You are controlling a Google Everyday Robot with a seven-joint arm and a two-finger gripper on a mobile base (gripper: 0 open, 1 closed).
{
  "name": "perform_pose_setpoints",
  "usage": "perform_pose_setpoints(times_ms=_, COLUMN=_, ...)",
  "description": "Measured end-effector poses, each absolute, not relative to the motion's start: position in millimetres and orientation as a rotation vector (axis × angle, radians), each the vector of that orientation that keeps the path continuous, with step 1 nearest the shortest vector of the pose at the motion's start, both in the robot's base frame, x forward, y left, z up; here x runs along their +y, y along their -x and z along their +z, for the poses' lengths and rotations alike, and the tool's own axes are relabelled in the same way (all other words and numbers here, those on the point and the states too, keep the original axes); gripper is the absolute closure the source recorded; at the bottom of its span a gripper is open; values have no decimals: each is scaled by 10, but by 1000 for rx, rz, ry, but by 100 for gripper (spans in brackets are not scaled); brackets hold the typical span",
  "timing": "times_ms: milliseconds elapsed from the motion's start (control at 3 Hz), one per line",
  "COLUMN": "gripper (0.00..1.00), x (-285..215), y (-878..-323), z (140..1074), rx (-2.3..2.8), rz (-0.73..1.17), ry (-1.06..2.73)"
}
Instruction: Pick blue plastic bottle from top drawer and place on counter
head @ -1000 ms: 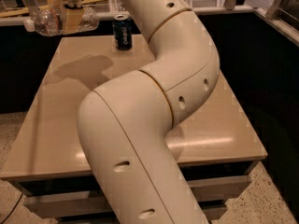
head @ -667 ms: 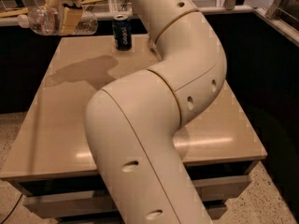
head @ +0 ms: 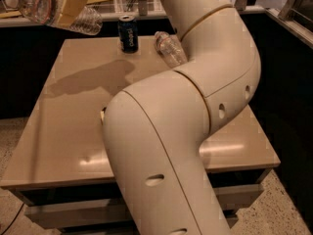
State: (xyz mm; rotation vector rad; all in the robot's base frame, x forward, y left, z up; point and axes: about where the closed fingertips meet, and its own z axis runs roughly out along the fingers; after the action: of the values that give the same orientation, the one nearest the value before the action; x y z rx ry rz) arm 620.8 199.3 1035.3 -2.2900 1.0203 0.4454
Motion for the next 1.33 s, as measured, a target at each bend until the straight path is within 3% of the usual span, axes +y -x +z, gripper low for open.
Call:
perform_pose_setpoints(times_ms=333, gripper=100, x=1892, y=-6104, z=10452, rx=1085, rz=534, ry=2232)
perform_pose_setpoints(times_ms=667, gripper=100, x=1520, y=-6288, z=10314, rx=1278, rz=489, ry=2192)
perform_pose_setpoints(times_ms=1000, gripper=100, x=993, y=-6506, z=10241, rx=1465, rz=345, ry=2153)
perform_pose_setpoints(times_ms=1333, gripper=100, x=895, y=-6678, z=10295, rx=1434, rz=238, ry=2137)
